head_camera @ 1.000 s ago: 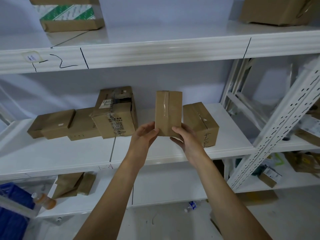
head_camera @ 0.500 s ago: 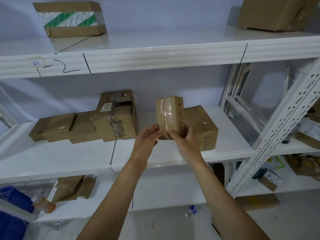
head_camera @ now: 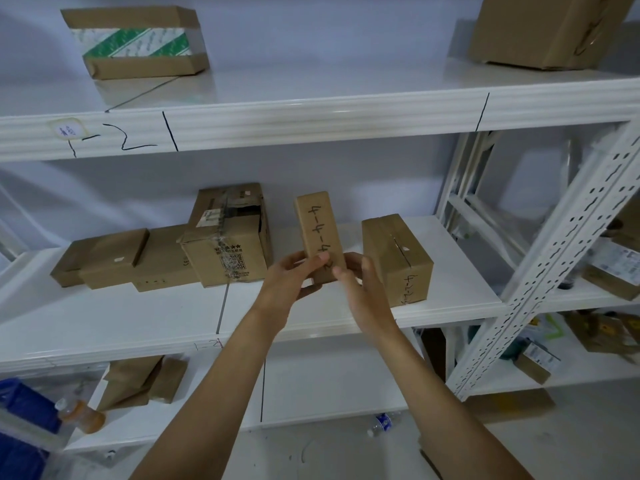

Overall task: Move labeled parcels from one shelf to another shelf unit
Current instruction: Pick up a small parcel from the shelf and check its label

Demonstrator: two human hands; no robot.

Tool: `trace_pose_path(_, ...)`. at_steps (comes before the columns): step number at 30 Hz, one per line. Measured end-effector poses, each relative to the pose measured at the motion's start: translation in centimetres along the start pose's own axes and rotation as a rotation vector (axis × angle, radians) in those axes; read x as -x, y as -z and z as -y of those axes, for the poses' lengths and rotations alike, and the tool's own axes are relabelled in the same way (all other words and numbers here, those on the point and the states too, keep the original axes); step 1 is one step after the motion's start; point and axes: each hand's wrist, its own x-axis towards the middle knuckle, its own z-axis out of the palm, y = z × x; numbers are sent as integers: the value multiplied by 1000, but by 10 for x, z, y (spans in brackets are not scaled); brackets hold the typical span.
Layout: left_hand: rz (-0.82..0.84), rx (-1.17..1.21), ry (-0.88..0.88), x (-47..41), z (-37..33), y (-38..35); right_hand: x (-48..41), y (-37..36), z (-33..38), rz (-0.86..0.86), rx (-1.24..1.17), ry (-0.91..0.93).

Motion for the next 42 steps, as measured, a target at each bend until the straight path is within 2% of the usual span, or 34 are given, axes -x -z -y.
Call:
trace_pose_path(3,62,97,51,-1,1,6,-12,4,-1,-47,-110,-198)
trace_pose_path(5,117,134,57,-1,5,7,-14,5,0,-17,-189,-331)
trace_pose_path(8,163,103,46,-1,8,5,-11,7,1,40,-392,-417)
trace_pose_path(10,158,59,43,-1,7,5,-11,9,1,62,-472,-405)
trace_pose_path(16,29,-92,10,-8,7,11,-12,19,-2,30,-490,-370)
trace_pose_path(22,-116,-15,51,-12,15,12,-15,19,-8,-29,-435,-409)
trace_pose_path(29,-18,-45,21,-10,21,12,-16,13,-12,-74,-437,-345)
trace_pose_path(36,66,2,2,-5,24,11,-14,12,-10,12,-493,-280)
trace_pose_path(42,58,78,33,-1,28,13,-10,14,-12,43,-510,-263)
